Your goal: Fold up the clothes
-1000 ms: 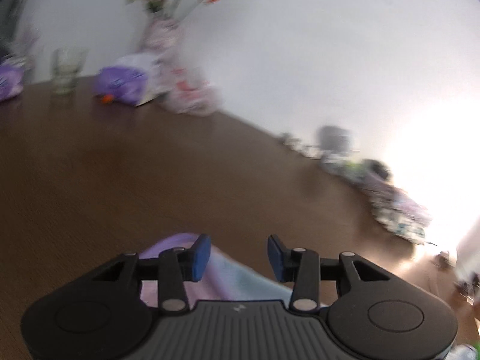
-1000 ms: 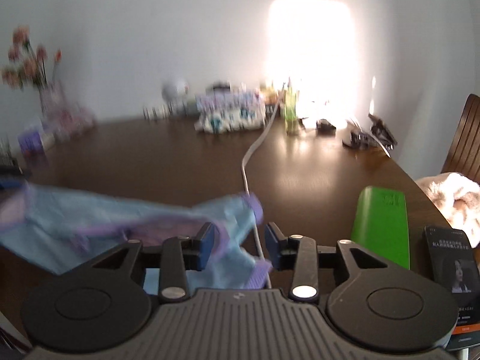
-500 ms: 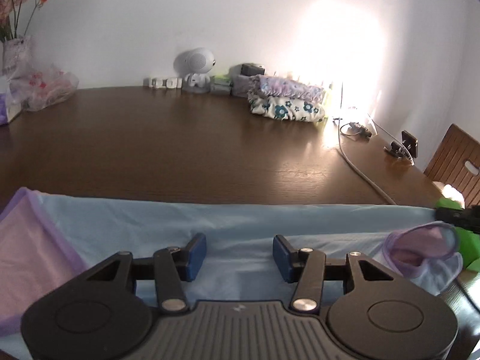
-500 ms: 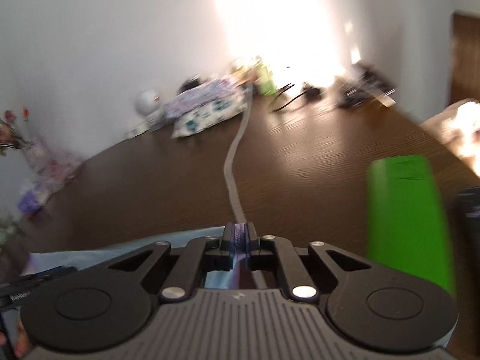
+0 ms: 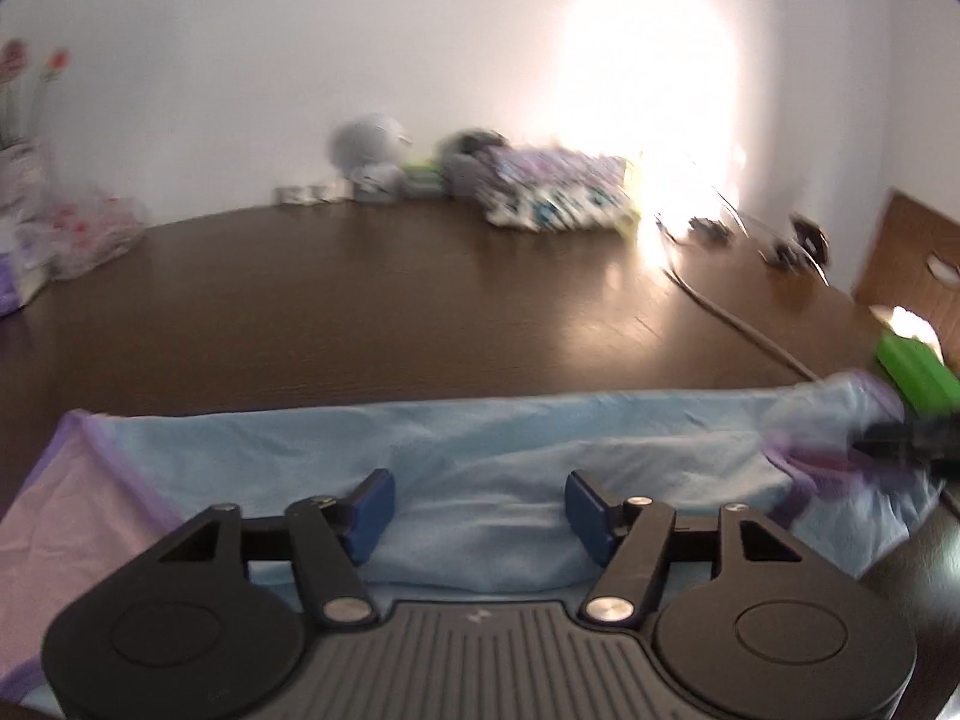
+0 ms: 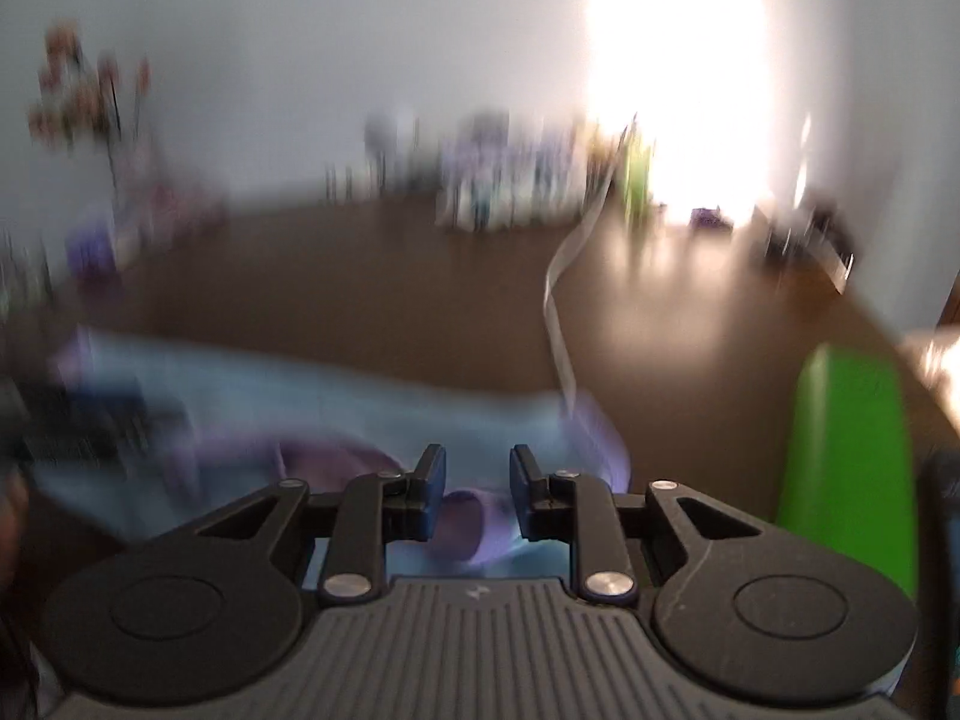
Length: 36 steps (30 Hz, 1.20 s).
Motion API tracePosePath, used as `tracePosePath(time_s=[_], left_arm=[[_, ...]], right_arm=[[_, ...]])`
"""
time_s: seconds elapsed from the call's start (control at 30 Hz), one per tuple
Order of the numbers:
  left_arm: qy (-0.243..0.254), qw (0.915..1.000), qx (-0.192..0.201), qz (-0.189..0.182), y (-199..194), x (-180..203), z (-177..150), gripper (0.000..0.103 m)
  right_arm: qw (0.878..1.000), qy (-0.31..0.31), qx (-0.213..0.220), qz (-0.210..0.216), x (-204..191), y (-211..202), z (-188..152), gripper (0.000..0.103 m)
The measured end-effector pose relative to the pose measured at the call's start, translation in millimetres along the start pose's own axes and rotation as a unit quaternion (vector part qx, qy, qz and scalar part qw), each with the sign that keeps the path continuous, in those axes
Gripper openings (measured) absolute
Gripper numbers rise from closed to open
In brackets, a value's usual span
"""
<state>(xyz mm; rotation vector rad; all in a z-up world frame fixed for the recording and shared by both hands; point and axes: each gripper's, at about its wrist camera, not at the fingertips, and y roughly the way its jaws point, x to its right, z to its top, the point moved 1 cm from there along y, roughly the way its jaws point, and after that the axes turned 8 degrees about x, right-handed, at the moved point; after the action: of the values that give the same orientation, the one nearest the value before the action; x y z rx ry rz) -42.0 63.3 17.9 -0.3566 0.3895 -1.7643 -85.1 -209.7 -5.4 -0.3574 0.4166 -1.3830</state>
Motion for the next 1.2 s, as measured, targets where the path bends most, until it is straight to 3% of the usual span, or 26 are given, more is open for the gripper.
tracePosePath(time_s=[0.1,0.2,0.23,0.27,0.33,0.43,0.5,0.6,0.67,0.77,0.9,0.93,0.97,1.0,1.03,1.07,1.17,1.2], left_arm=[[-0.044,0.9971,0.042,0.046,-35,-26,5,0.059],[-0.098,0.9824,0.055,0.149,-68,-57,6,0.065],[-0.117,0.9736,0.059,0.187,-79,-67,5,0.065],[-0.15,0.9594,0.064,0.23,-89,-76,2,0.067],[-0.229,0.9247,0.077,0.294,-109,-94,-15,0.073],[-0.312,0.8956,0.059,0.312,-118,-109,-41,0.072],[-0.324,0.897,0.05,0.296,-118,-110,-47,0.072],[-0.304,0.9126,0.045,0.27,-112,-105,-42,0.072],[-0.294,0.9171,0.041,0.266,-108,-99,-41,0.072],[-0.299,0.9178,0.019,0.261,-97,-98,-38,0.062],[-0.276,0.9249,0.019,0.26,-90,-100,-39,0.061],[-0.271,0.9257,0.019,0.263,-89,-102,-39,0.057],[-0.265,0.9269,0.017,0.265,-87,-103,-39,0.043],[-0.259,0.9281,0.014,0.267,-84,-105,-38,0.026],[-0.253,0.9293,0.012,0.269,-82,-107,-38,0.02],[-0.25,0.9308,0.01,0.266,-80,-110,-37,0.016],[-0.246,0.9373,0.0,0.247,-66,-122,-30,0.005],[-0.245,0.94,-0.005,0.238,-59,-128,-25,0.004]], right_arm=[[1.0,-0.005,0.006,0.011,4,-17,7,0.026],[0.998,-0.028,0.029,0.045,8,-30,35,0.046],[0.997,-0.044,0.031,0.059,3,-29,48,0.046],[0.995,-0.062,0.032,0.073,-3,-28,61,0.046],[0.987,-0.103,0.022,0.121,-23,-17,88,0.046],[0.96,-0.2,-0.009,0.197,-84,9,127,0.046],[0.931,-0.26,-0.019,0.256,-131,35,147,0.057],[0.906,-0.283,-0.07,0.307,-196,101,168,0.056],[0.888,-0.294,-0.103,0.338,-239,144,171,0.053],[0.869,-0.312,-0.142,0.357,-294,193,163,0.05],[0.845,-0.322,-0.179,0.387,-337,221,143,0.044],[0.84,-0.329,-0.18,0.391,-339,222,138,0.043],[0.835,-0.337,-0.18,0.395,-339,221,132,0.04],[0.834,-0.338,-0.176,0.4,-339,220,131,0.033],[0.835,-0.335,-0.178,0.399,-338,219,132,0.025],[0.836,-0.331,-0.182,0.397,-337,218,133,0.001],[0.858,-0.334,-0.169,0.352,-329,222,133,0.001],[0.871,-0.324,-0.166,0.331,-321,227,137,0.001]])
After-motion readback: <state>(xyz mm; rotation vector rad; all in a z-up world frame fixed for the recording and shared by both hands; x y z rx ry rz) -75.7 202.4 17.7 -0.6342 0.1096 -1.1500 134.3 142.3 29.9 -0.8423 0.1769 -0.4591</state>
